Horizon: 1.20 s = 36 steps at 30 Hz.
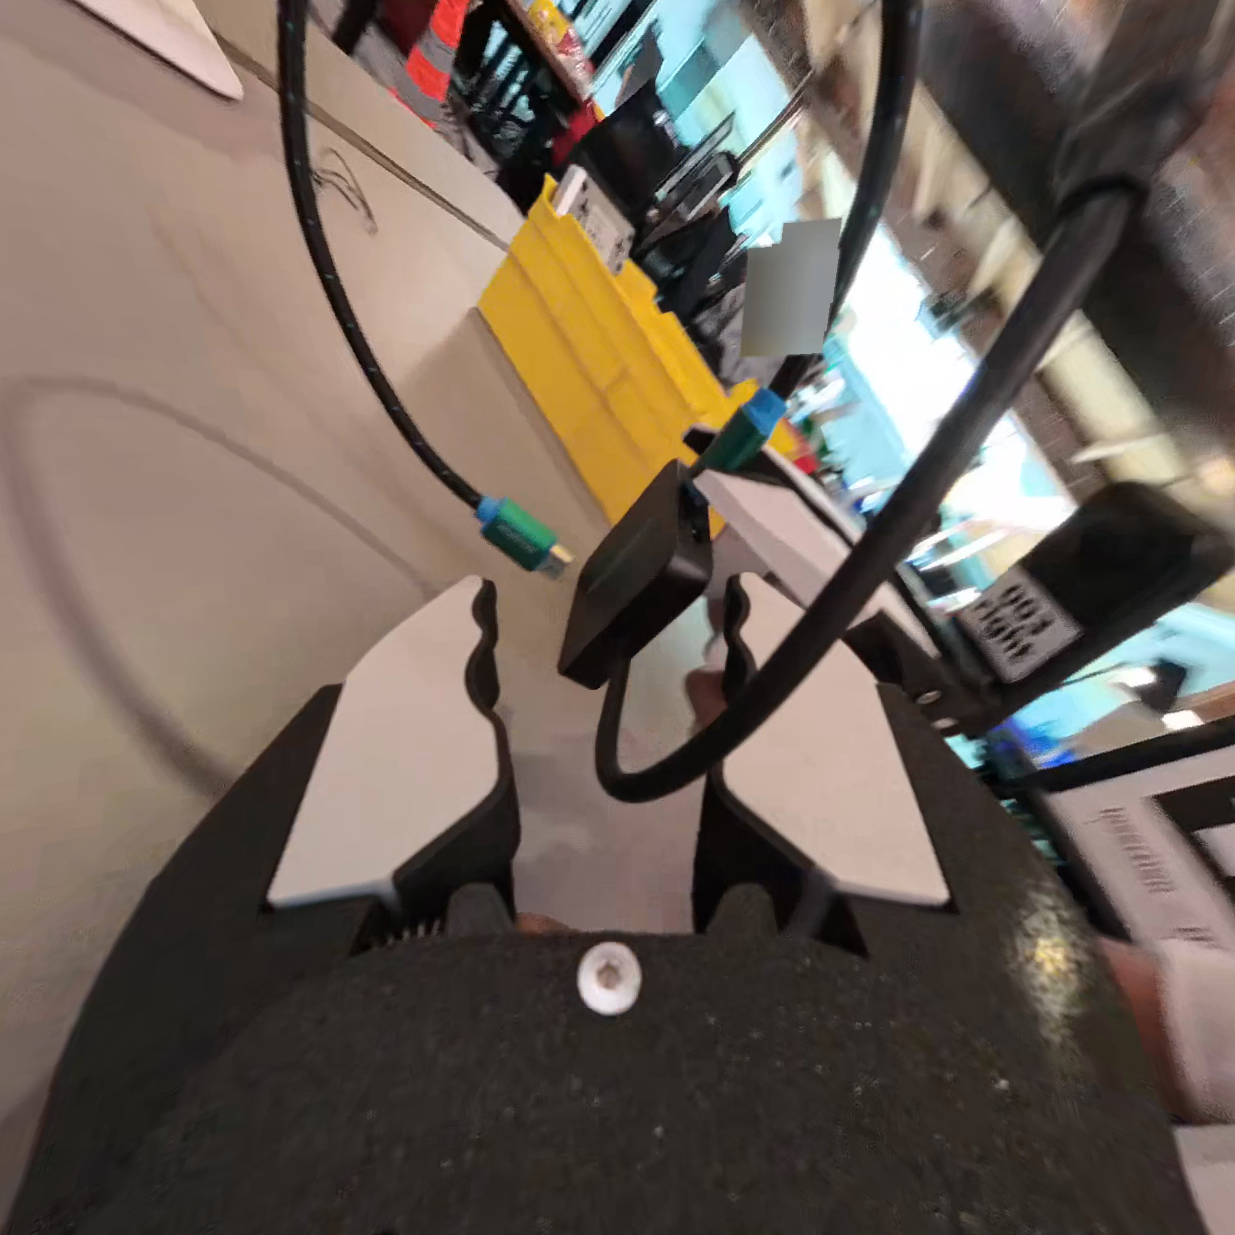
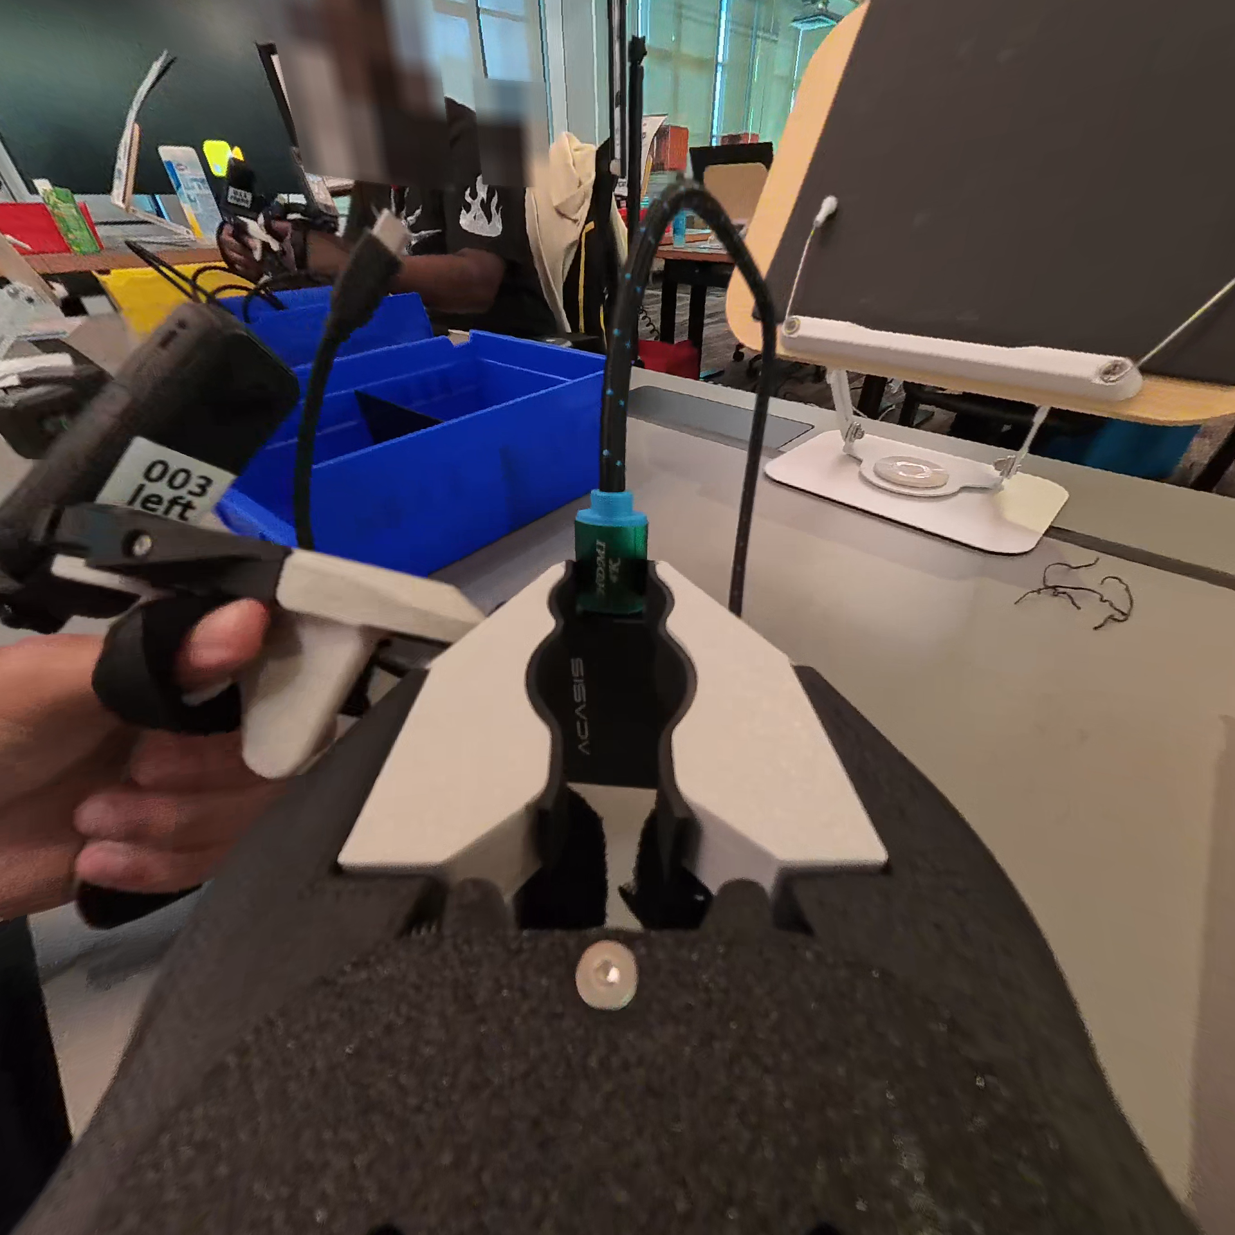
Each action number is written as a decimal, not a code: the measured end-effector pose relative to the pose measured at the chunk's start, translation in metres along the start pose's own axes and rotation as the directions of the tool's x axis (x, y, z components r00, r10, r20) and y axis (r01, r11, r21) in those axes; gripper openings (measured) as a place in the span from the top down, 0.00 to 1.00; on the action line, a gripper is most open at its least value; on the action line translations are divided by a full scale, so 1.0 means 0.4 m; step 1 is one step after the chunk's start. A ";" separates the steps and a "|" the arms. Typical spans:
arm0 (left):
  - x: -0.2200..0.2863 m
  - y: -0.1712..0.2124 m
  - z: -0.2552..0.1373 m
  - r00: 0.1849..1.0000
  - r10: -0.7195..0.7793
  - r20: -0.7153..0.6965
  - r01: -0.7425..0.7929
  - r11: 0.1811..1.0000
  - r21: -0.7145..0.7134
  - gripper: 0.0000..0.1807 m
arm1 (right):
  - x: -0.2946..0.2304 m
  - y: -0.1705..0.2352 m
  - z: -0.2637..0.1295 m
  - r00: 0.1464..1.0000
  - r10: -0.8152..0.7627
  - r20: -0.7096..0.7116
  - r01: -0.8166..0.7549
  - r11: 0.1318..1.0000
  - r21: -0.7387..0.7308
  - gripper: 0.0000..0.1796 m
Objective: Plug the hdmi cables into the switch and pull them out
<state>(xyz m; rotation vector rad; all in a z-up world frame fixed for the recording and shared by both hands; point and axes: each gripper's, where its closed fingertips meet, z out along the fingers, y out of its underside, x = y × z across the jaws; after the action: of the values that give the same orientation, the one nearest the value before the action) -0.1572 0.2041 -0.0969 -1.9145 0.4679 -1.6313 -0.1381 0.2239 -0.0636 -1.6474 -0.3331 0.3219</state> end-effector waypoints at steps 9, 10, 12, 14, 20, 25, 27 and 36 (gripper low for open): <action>0.011 0.023 0.007 0.817 -0.517 -0.255 0.518 0.852 -0.069 0.63 | -0.019 -0.004 0.002 0.999 -0.044 0.009 0.043 0.999 0.010 0.89; 0.011 0.022 0.006 0.786 -0.553 -0.276 0.557 0.828 -0.072 0.63 | -0.022 -0.005 0.002 0.999 -0.048 0.015 0.048 0.999 0.012 0.89; 0.024 0.021 0.006 0.721 -0.610 -0.329 0.619 0.780 -0.091 0.65 | -0.025 -0.007 0.002 0.998 -0.059 0.020 0.059 0.998 0.020 0.89; 0.045 0.025 0.010 0.659 -0.651 -0.376 0.654 0.743 -0.140 0.64 | -0.031 -0.012 0.001 0.998 -0.063 0.030 0.062 0.998 0.030 0.89; 0.080 -0.002 -0.003 0.714 -0.536 -0.451 0.552 0.827 -0.108 0.80 | -0.041 -0.019 -0.005 0.995 -0.088 0.046 0.086 0.995 0.043 0.89; 0.092 -0.020 -0.015 0.945 -0.076 -0.318 0.071 0.997 -0.026 0.89 | -0.046 -0.028 -0.012 0.996 -0.011 0.094 0.008 0.999 0.033 0.89; 0.077 -0.018 -0.018 0.962 0.167 -0.216 -0.178 0.983 -0.034 0.90 | -0.049 -0.019 -0.007 0.988 0.070 0.137 -0.068 0.998 -0.020 0.89; 0.014 -0.001 -0.028 0.353 0.933 0.070 -0.896 0.359 -0.263 0.92 | -0.064 0.044 0.007 0.907 0.356 0.225 -0.289 0.914 -0.284 0.88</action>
<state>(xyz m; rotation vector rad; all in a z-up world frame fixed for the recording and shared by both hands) -0.1673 0.1989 -0.0913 -1.3785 1.3575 -0.5920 -0.1622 0.2144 -0.0810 -1.9083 -0.3113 0.7931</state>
